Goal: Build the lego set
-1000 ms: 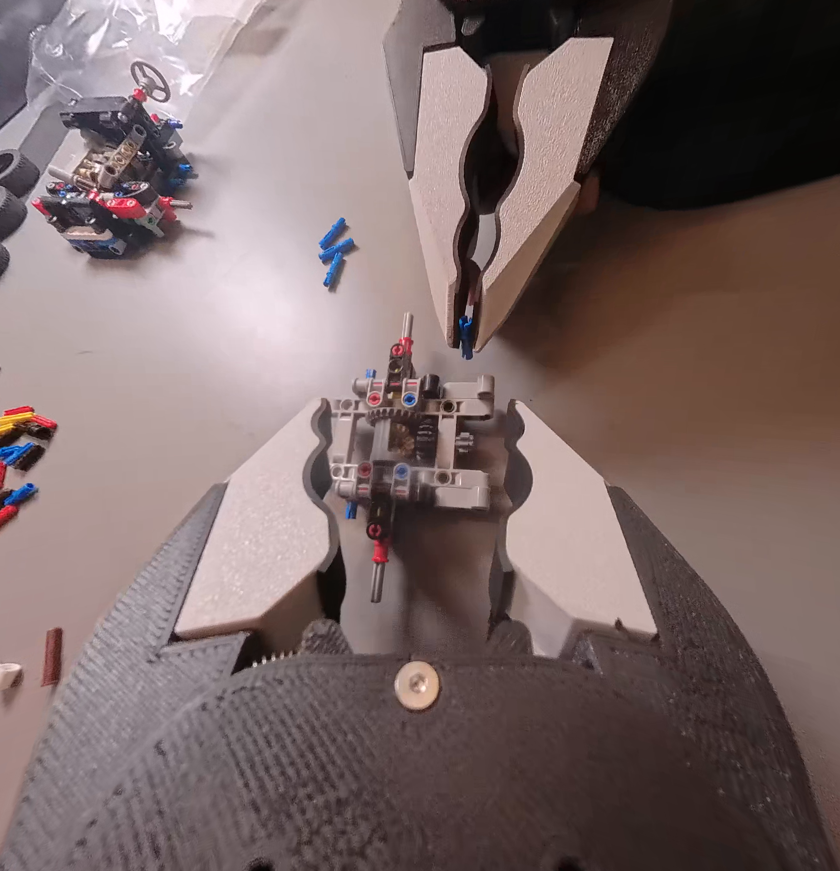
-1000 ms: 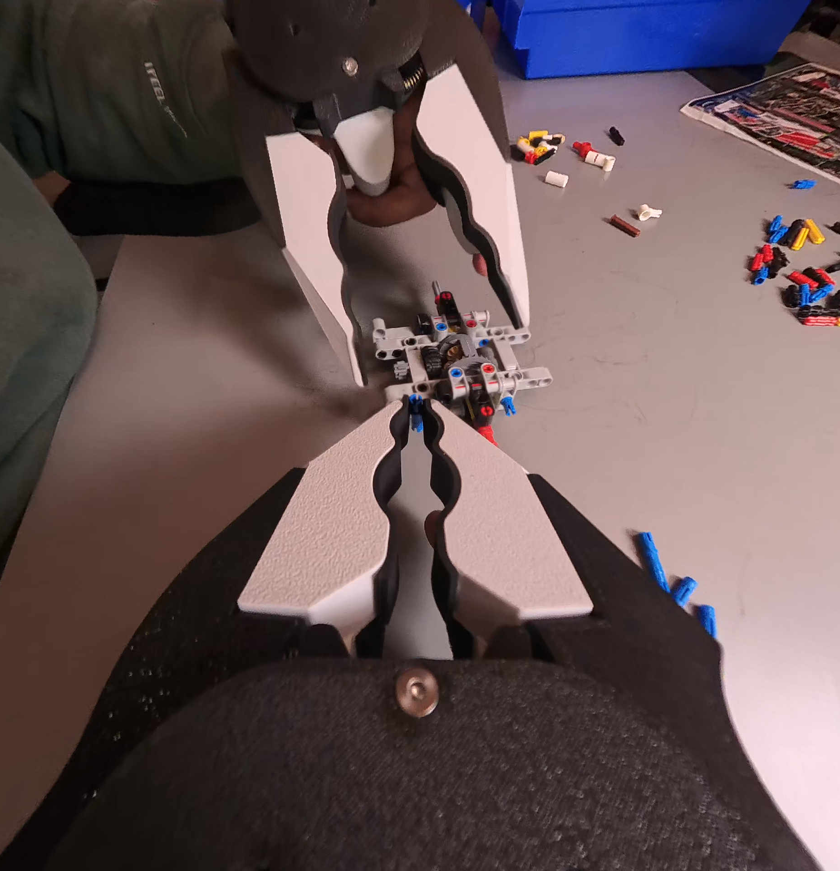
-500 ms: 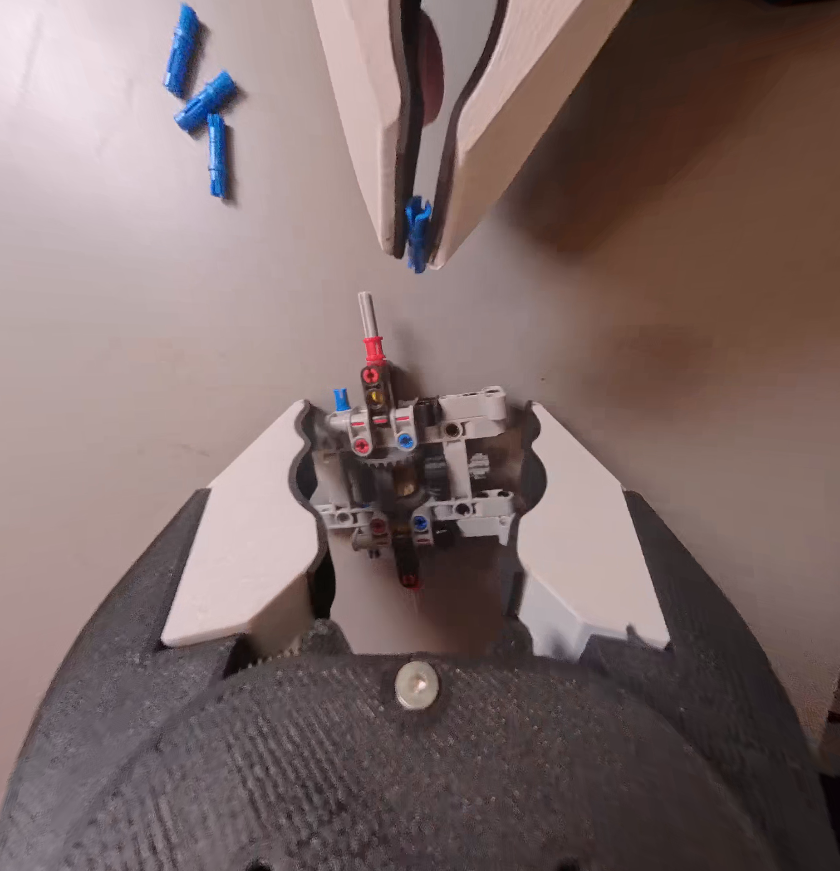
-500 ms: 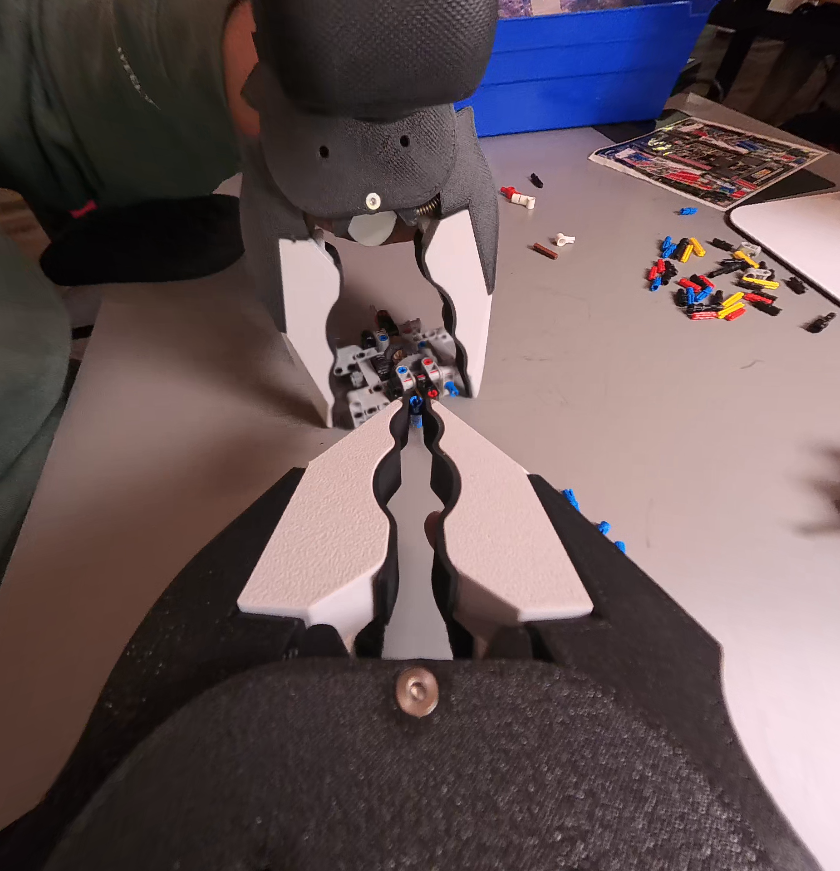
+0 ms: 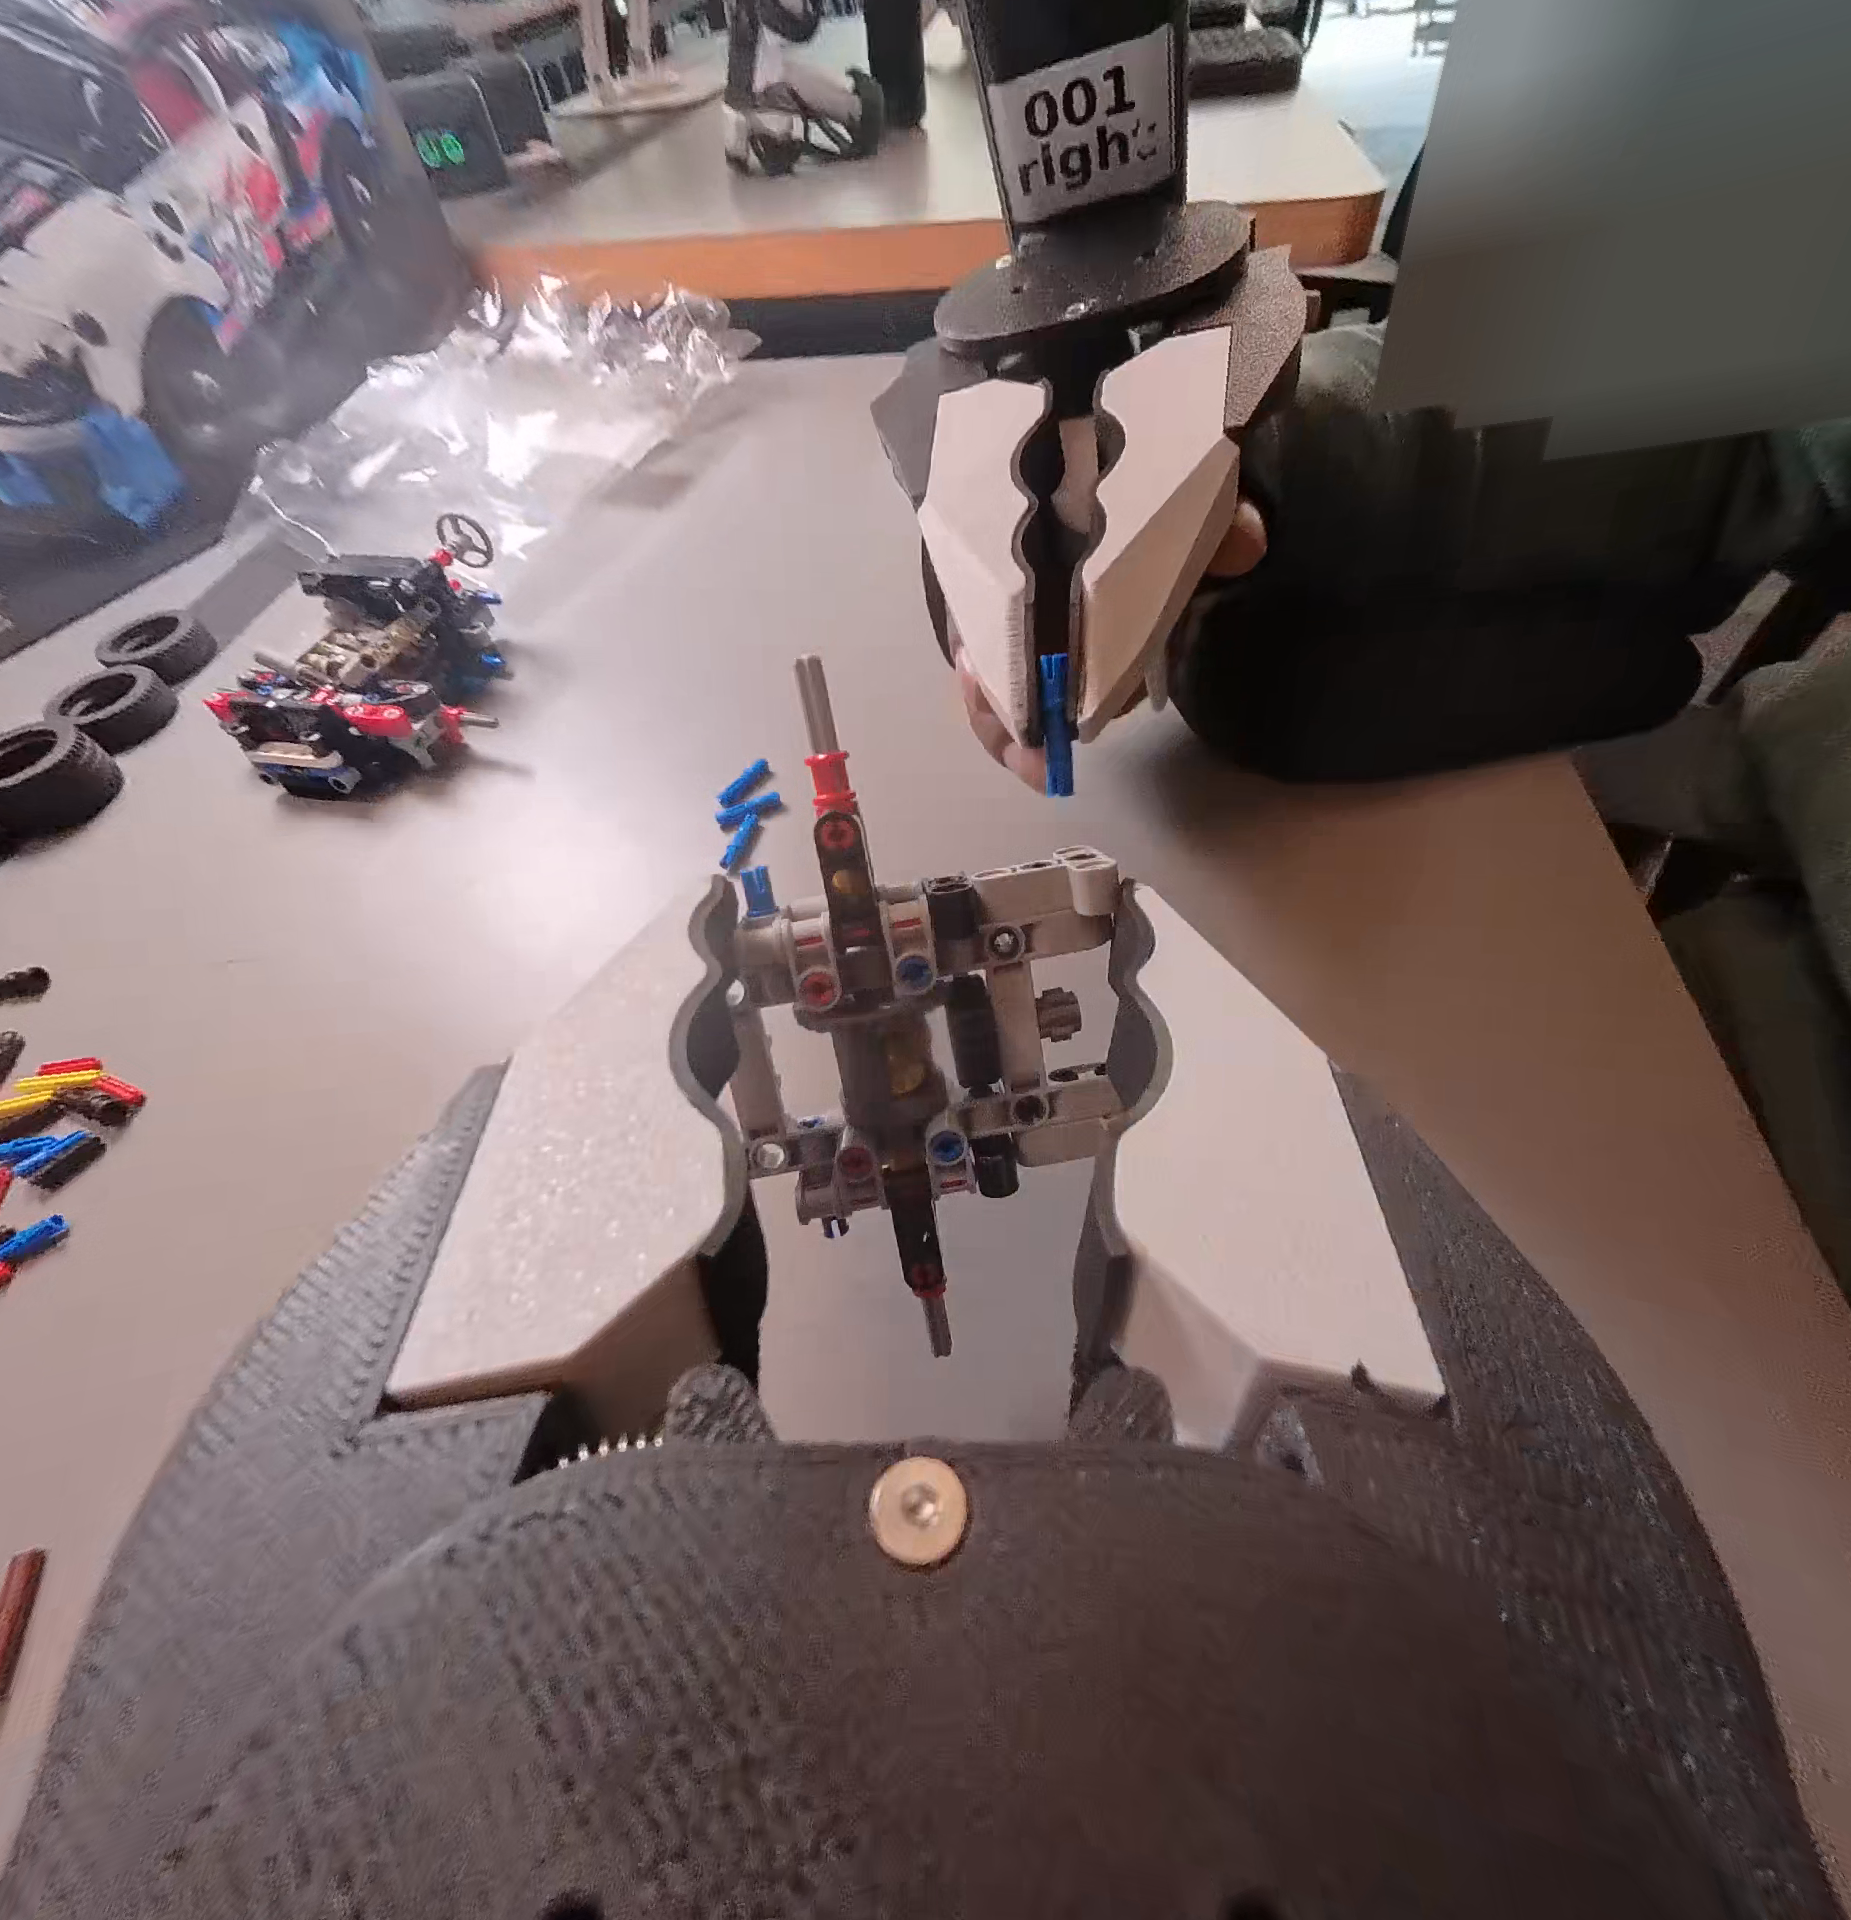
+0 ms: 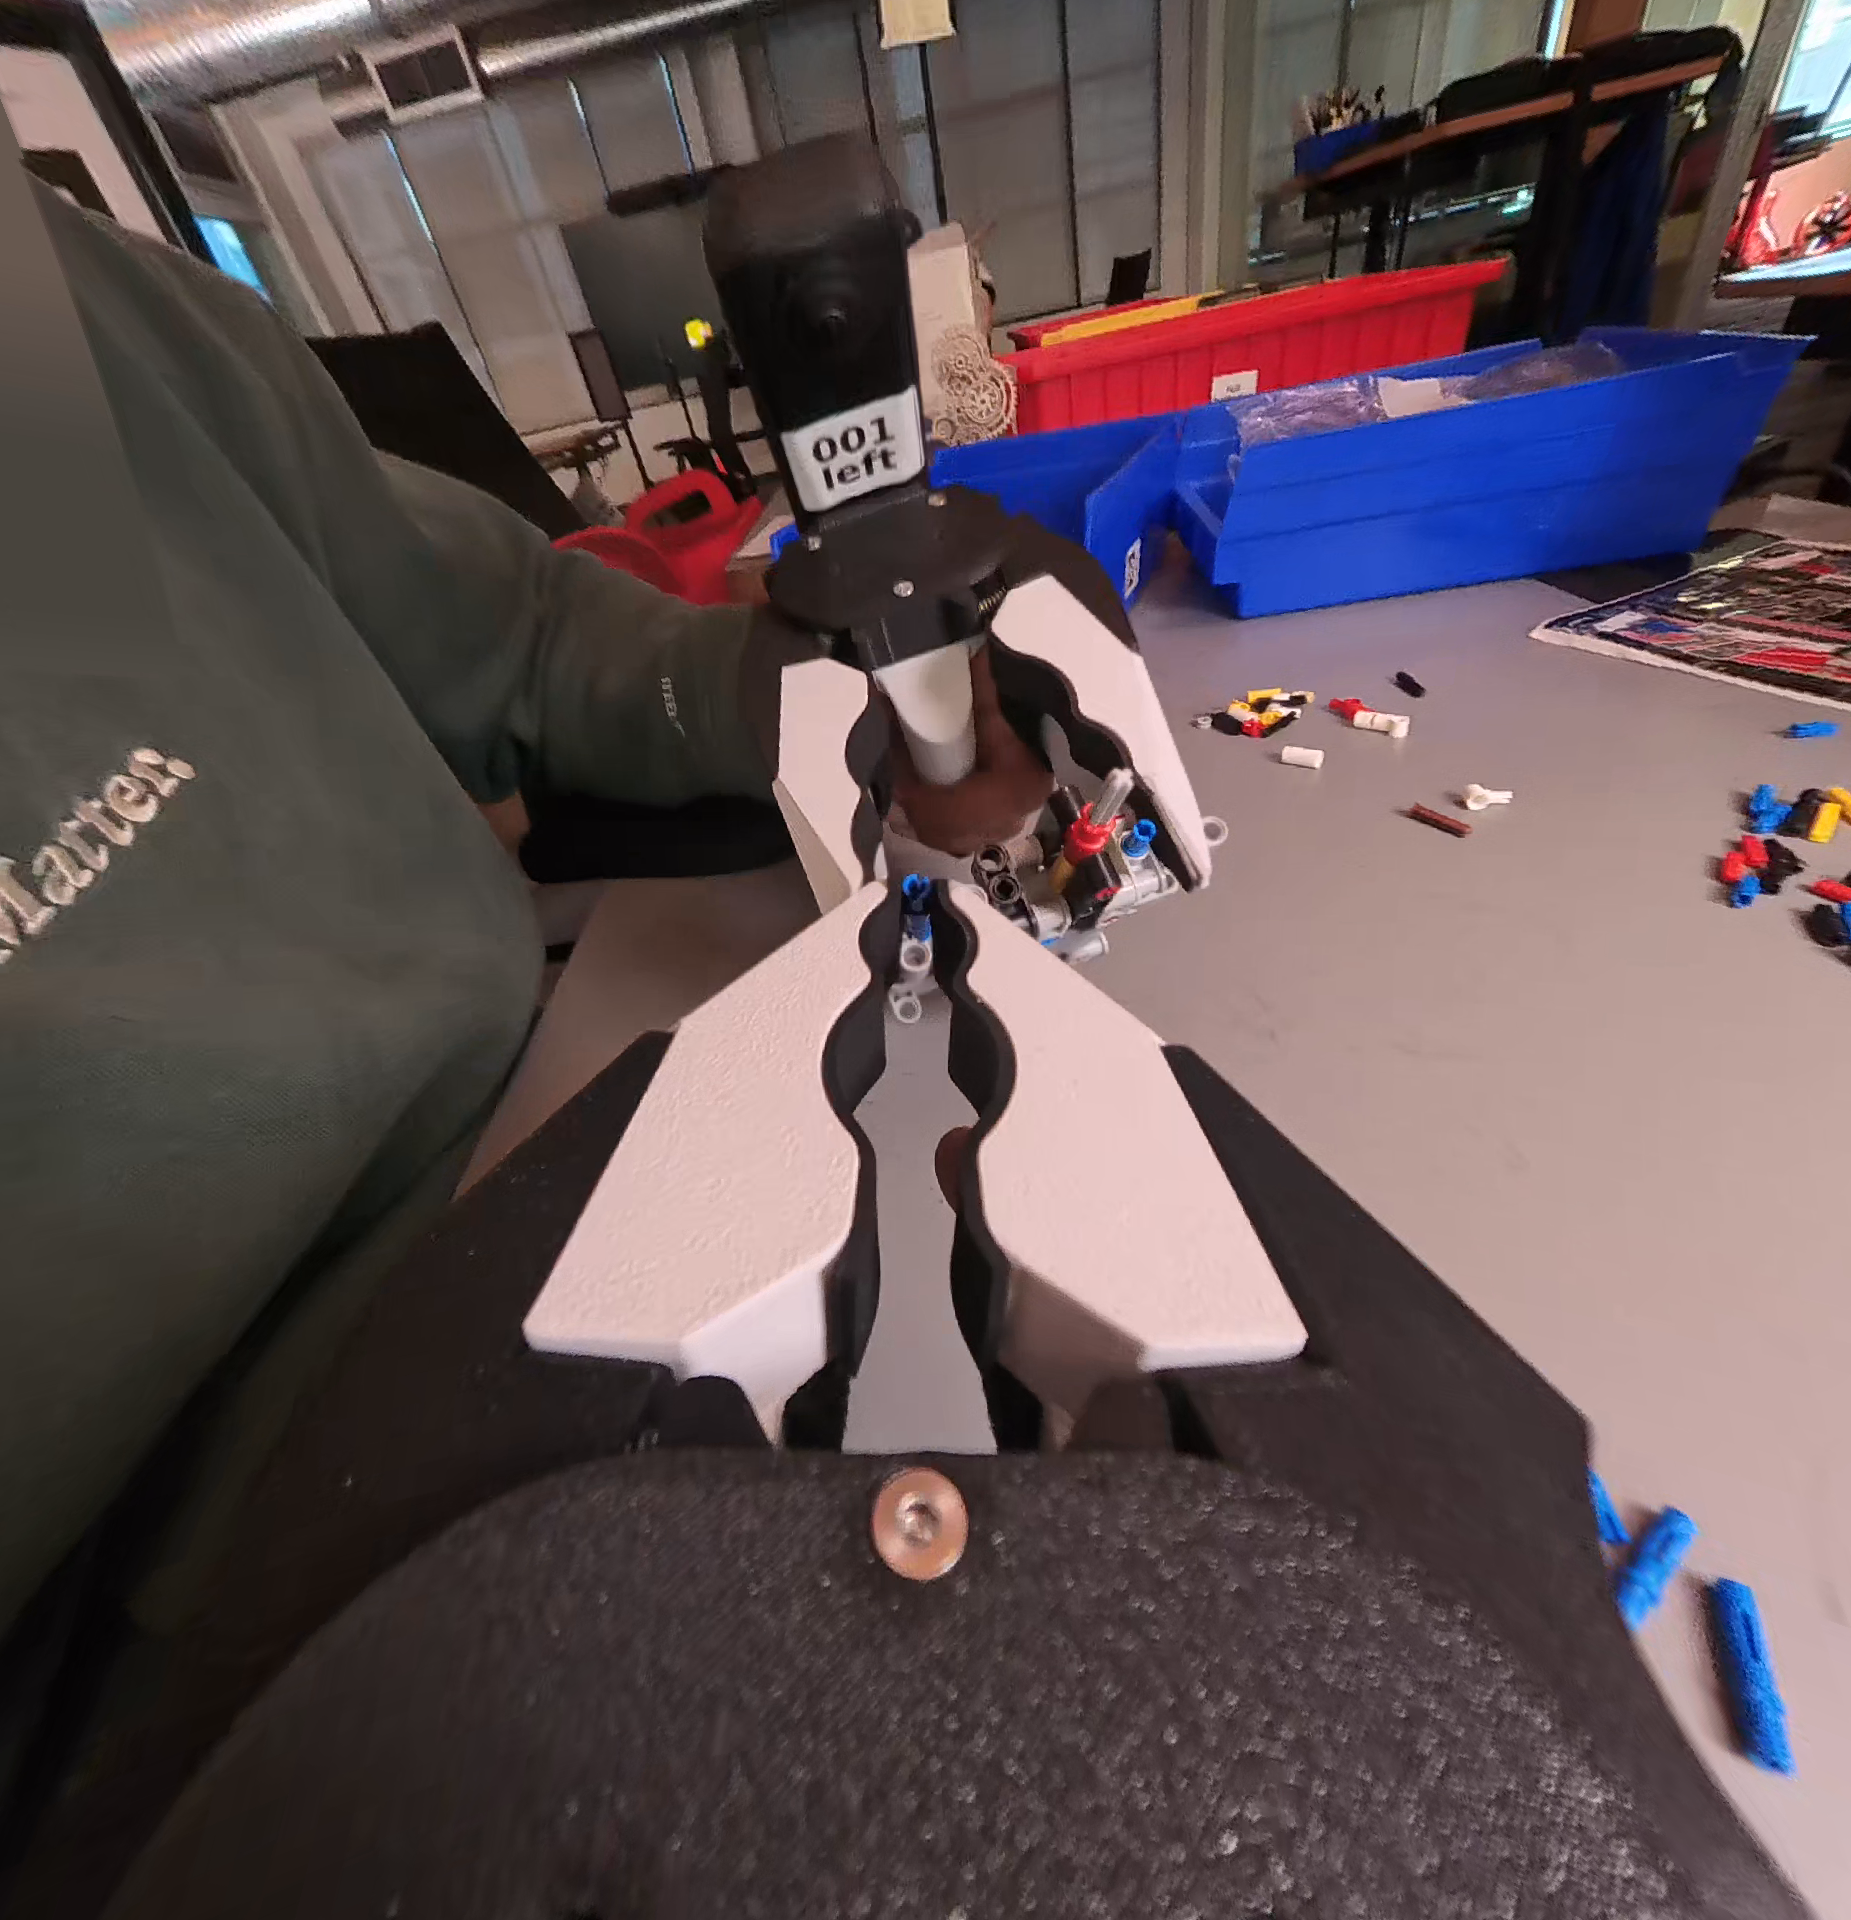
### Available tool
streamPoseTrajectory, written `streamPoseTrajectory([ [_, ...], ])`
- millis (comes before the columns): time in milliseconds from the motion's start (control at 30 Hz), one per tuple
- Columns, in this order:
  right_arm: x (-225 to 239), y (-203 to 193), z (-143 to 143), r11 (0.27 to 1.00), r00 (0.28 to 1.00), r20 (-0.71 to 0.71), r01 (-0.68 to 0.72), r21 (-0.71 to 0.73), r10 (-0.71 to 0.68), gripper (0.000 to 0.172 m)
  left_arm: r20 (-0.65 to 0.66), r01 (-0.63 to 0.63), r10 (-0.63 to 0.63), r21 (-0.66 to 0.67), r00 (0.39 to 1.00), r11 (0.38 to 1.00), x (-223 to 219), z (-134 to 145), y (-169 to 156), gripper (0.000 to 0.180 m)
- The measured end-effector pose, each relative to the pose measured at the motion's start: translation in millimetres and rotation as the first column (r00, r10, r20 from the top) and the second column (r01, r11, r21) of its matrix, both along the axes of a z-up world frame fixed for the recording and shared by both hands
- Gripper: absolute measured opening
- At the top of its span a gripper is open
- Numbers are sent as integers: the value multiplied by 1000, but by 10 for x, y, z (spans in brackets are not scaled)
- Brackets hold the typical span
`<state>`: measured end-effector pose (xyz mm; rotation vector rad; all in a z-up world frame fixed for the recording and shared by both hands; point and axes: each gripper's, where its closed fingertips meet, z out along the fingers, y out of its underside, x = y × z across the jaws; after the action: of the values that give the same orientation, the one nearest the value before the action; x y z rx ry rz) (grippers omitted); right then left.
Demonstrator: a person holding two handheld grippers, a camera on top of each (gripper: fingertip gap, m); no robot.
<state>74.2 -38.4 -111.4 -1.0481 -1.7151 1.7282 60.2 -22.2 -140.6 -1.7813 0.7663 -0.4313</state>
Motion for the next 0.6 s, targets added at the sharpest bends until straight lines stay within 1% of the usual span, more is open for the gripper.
streamPoseTrajectory([
  [133,-32,-47,-102,1000,999,40,-15,10,15,3,20,2,-3,25,1000,1000,11,9,-17,71],
  [267,-44,-47,-74,999,999,34,-21,-29,22,3,61,0,-1,26,998,1000,4,34,-12,71],
  [367,-42,-74,12,994,999,11,-41,-100,42,3,94,-7,5,22,996,1000,-11,64,-4,71],
  [433,-68,-74,8,996,1000,3,-30,-86,30,3,105,-5,4,15,994,1000,-21,71,-4,71],
  [600,-77,-60,12,991,999,11,-36,-127,38,3,128,-5,3,15,992,1000,-26,86,-17,71],
])
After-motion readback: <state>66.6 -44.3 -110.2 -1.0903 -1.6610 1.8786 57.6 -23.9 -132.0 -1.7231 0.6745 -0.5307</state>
